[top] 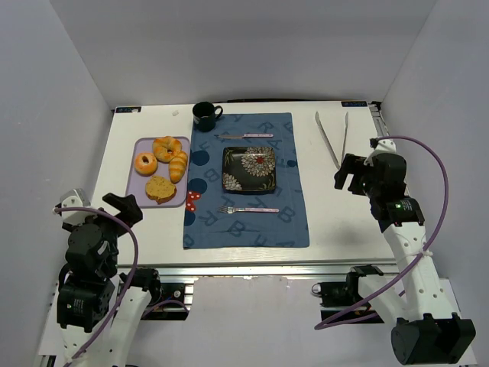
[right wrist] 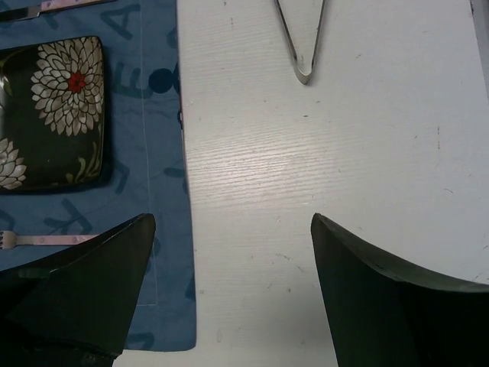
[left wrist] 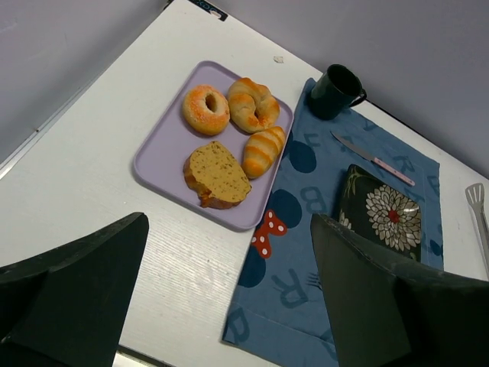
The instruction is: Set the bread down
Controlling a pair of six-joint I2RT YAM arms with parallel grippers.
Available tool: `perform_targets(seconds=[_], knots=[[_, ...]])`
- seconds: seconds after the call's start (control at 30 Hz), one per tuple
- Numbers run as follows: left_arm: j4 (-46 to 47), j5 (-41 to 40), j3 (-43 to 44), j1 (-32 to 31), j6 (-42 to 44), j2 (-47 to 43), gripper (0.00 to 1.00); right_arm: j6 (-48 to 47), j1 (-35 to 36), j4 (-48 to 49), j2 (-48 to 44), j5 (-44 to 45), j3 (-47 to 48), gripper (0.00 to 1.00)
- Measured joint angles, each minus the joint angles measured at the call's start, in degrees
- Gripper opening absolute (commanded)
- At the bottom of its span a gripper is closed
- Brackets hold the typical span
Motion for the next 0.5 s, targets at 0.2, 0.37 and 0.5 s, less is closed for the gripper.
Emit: perform_targets(seconds=[0.2, 0.37, 0.5], knots=[[0.0, 0.5, 0.0, -1.4, -0.1, 0.6, 0.98, -0.9, 0.0, 0.0, 0.1, -0.2, 0.0, 0.89], [3.5, 0.7, -0.9, -2.9, -0.1, 3.6, 0.98, -2.1, 0.0, 3.6, 4.0, -0.9, 0.6, 0.89], [5.8, 0.7, 0.5, -3.2, -0.1, 9.8, 0.98, -3.4, 0.0, 7.6, 15.0, 0.3, 5.9, 0.9]])
